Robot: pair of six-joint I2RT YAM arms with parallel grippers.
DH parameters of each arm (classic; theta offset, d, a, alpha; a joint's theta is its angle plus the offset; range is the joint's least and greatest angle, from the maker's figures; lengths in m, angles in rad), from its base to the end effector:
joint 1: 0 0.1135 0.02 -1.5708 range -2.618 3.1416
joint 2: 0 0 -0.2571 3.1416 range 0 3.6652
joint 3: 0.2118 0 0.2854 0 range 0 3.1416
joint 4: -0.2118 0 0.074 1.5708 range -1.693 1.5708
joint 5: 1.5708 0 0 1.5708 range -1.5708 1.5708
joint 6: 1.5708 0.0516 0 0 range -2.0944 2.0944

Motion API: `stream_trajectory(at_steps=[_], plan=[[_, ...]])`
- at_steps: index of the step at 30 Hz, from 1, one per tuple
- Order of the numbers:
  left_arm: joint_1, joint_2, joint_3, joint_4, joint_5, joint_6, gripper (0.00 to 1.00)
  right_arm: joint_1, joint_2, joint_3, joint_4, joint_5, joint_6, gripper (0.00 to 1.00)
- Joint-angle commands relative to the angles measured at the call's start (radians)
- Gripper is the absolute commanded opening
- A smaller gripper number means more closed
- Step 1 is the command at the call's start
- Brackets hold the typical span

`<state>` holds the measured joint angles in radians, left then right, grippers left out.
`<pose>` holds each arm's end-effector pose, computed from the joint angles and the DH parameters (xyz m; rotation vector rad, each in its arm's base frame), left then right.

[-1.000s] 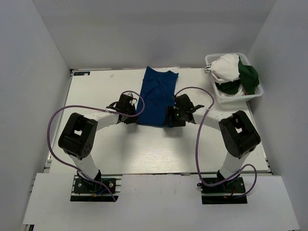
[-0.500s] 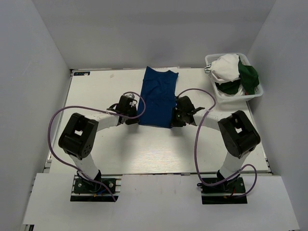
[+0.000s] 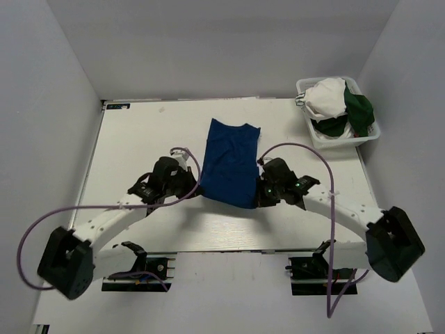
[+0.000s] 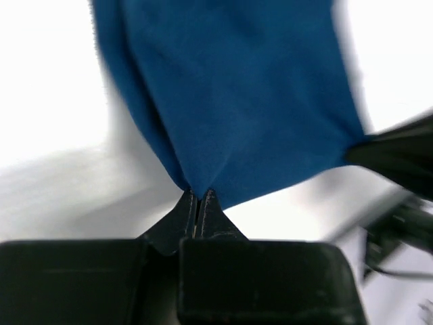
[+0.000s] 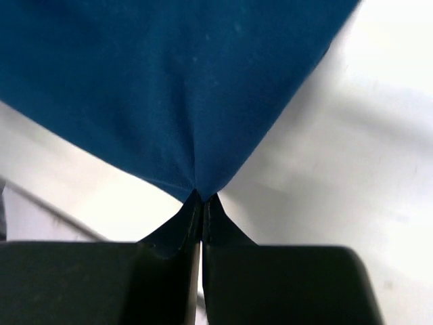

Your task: Fold and stack the t-shirts

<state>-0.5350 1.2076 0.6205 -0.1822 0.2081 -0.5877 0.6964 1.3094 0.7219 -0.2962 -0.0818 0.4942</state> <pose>0.2386 -0.1538 0.1626 0.0440 2.4605 -0.7718 0.2264 0.1948 0.1602 -0.2947 2.5353 0.5984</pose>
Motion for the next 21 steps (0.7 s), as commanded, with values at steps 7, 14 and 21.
stream_trajectory(at_steps=[7,14,21], plan=[[-0.033,-0.293,0.068,-0.097,0.027,-0.057,0.00,0.029,-0.205,0.161,-0.230,-0.036,-0.026,0.00],[-0.033,-0.189,0.206,-0.108,-0.156,-0.057,0.00,-0.020,-0.064,0.377,-0.282,-0.038,-0.063,0.00],[-0.008,0.012,0.388,-0.138,-0.353,-0.078,0.00,-0.124,0.059,0.510,-0.282,-0.090,-0.089,0.00]])
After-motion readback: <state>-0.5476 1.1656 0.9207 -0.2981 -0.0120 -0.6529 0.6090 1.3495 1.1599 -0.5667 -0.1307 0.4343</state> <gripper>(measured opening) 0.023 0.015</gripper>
